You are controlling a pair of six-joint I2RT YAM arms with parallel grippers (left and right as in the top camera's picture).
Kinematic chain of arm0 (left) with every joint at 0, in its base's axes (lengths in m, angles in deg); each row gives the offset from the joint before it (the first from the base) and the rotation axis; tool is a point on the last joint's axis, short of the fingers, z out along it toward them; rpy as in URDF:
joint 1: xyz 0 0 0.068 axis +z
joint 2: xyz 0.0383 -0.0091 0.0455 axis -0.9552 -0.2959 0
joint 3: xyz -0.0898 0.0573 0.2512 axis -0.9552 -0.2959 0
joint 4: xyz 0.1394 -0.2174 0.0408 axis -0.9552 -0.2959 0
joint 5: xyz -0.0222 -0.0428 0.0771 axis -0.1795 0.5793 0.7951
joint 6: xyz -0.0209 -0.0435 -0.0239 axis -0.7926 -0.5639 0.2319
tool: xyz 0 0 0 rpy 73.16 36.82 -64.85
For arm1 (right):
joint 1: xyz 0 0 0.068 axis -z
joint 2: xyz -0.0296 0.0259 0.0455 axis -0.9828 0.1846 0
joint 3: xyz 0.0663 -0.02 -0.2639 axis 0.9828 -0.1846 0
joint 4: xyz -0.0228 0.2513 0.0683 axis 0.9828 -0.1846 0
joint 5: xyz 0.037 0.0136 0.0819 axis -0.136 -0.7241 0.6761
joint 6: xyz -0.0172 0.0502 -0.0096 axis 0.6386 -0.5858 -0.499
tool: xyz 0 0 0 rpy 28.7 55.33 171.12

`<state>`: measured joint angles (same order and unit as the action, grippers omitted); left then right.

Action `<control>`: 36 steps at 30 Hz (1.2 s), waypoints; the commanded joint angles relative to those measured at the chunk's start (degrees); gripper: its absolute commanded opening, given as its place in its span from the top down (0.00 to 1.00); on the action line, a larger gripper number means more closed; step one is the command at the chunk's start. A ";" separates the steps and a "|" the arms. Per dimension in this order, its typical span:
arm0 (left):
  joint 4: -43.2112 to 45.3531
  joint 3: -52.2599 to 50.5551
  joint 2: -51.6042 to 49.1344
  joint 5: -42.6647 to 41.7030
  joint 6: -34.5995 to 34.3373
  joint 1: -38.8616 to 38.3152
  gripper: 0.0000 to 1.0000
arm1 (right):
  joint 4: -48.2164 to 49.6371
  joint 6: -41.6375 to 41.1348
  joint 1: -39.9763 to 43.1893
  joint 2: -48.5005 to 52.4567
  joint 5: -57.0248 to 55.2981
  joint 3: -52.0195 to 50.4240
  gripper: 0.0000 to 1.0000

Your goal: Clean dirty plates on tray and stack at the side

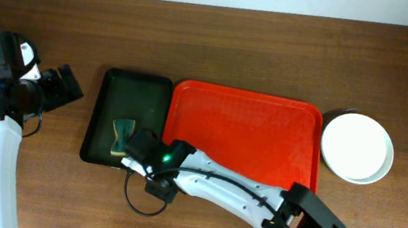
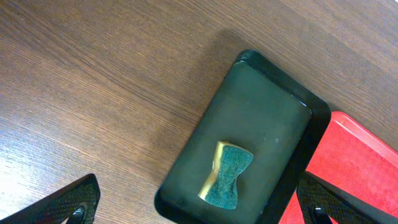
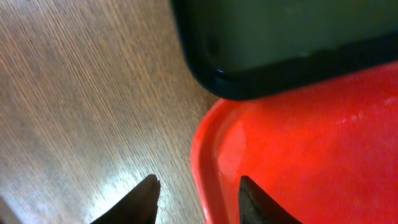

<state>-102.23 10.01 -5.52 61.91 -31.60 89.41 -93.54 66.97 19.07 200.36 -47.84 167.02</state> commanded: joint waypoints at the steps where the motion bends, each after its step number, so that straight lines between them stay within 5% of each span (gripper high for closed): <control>1: -0.09 0.48 -0.31 -0.79 -0.57 0.15 0.01 | 0.28 0.46 -1.20 0.94 -2.60 -0.31 0.62; 23: -0.09 0.48 -0.31 -0.79 -0.57 0.15 0.01 | 2.45 0.22 -1.92 1.92 1.29 -5.33 0.79; 31: -0.09 0.48 -0.31 -0.79 -0.57 0.15 0.01 | 1.44 0.48 -2.01 1.92 1.29 -5.38 0.78; 36: -0.09 0.48 -0.31 -0.79 -0.57 0.15 0.01 | 0.94 0.42 -1.84 1.64 -0.17 -2.43 0.69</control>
<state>-102.23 10.01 -5.52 61.87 -31.60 89.41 -92.45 67.69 17.83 201.30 -47.93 162.19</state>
